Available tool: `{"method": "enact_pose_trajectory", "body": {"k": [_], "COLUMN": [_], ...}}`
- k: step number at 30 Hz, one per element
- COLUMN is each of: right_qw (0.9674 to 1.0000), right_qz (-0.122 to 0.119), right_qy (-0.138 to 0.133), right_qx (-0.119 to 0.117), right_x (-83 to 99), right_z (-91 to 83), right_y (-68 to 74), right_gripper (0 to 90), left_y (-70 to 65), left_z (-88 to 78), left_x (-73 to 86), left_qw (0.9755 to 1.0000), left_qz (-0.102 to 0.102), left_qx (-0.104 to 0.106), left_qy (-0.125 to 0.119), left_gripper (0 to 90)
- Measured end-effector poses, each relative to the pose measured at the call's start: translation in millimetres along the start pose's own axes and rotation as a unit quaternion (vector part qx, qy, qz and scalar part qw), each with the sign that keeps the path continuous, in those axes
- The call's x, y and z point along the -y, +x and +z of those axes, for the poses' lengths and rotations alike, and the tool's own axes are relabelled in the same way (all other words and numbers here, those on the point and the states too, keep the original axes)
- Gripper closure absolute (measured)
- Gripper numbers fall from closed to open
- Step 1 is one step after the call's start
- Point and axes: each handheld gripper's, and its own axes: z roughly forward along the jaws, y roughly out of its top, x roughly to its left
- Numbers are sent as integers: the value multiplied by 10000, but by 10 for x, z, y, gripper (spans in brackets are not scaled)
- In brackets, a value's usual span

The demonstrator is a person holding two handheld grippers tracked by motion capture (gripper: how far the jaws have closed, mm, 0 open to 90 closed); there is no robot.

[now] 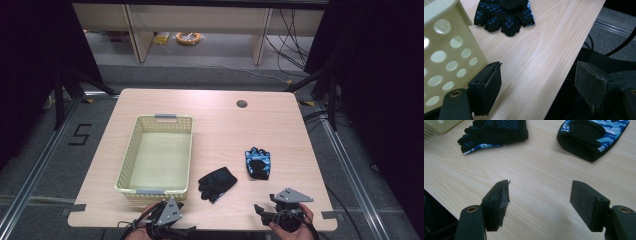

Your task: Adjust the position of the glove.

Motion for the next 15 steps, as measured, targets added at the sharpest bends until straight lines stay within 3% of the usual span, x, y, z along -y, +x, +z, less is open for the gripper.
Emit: {"method": "enact_pose_trajectory", "body": {"k": [3, 4, 5, 7, 9, 10, 13, 15], "right_qw": [10000, 10000, 10000, 10000, 10000, 9999, 9998, 9994], "right_qz": [-23, -10, -6, -4, -9, -85, 2, -105], "right_qy": [28, 11, -24, -41, -49, -96, -136, -277], "right_qx": [-11, -25, -10, -19, -46, -97, -159, -169], "right_x": [-2, -8, -8, -13, -21, -29, -66, -162], "right_z": [-10, -18, -15, -17, -22, -14, -24, -37], "right_y": [-2, 5, 7, 5, 4, -10, 0, -9], "right_gripper": [358, 362, 366, 370, 384, 392, 424, 439], "left_y": [-10, 10, -6, -3, 0, -18, -27, -50], "left_z": [15, 12, 23, 28, 43, 56, 87, 118], "left_x": [2, -6, -4, -8, -29, -33, -88, -125], "left_qw": [9999, 9999, 9999, 9999, 10000, 9999, 10000, 9999], "left_qz": [-40, 97, -48, -70, 1, -98, -12, -19], "left_qx": [96, 89, 124, 90, 87, 98, 88, 124], "left_qy": [10, 69, 14, 48, -1, -16, -13, -63], "left_gripper": [211, 215, 217, 221, 236, 236, 259, 285]}}
